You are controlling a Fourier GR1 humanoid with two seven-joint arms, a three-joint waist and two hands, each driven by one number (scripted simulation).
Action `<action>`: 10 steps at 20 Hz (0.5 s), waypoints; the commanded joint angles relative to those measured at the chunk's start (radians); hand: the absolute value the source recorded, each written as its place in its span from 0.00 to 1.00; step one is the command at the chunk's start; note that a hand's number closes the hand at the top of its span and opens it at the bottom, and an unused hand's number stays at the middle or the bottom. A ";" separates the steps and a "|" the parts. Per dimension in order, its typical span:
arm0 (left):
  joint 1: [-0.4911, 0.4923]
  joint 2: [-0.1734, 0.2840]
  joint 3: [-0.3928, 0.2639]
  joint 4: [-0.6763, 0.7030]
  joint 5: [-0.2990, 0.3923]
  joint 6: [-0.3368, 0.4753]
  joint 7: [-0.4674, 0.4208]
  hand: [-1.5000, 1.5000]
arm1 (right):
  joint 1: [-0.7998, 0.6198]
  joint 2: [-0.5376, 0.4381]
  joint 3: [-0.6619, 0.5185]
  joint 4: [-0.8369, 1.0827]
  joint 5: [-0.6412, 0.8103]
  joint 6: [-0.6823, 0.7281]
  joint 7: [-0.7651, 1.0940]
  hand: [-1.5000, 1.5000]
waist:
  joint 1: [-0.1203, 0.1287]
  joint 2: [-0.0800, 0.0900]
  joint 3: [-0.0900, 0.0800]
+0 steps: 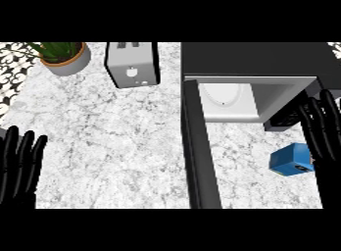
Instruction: Pick up the milk, place it into the microwave and close the microwave
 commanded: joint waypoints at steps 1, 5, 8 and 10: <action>0.056 0.006 0.005 -0.011 0.033 -0.022 -0.043 0.00 | 0.027 0.000 -0.056 0.056 -0.034 0.020 -0.079 0.00 | -0.002 0.001 0.001; 0.114 0.020 0.011 -0.039 0.050 -0.034 -0.054 0.00 | -0.017 0.020 -0.021 0.014 0.120 -0.103 0.002 0.00 | 0.000 0.001 0.000; 0.246 0.038 -0.001 -0.079 0.077 -0.082 -0.129 0.00 | -0.042 -0.031 -0.125 0.056 0.066 -0.072 -0.011 0.00 | 0.007 0.000 0.000; 0.229 0.011 -0.038 -0.044 0.038 -0.065 -0.149 0.00 | -0.005 0.012 -0.065 0.110 0.153 -0.108 -0.074 0.00 | 0.004 0.001 0.001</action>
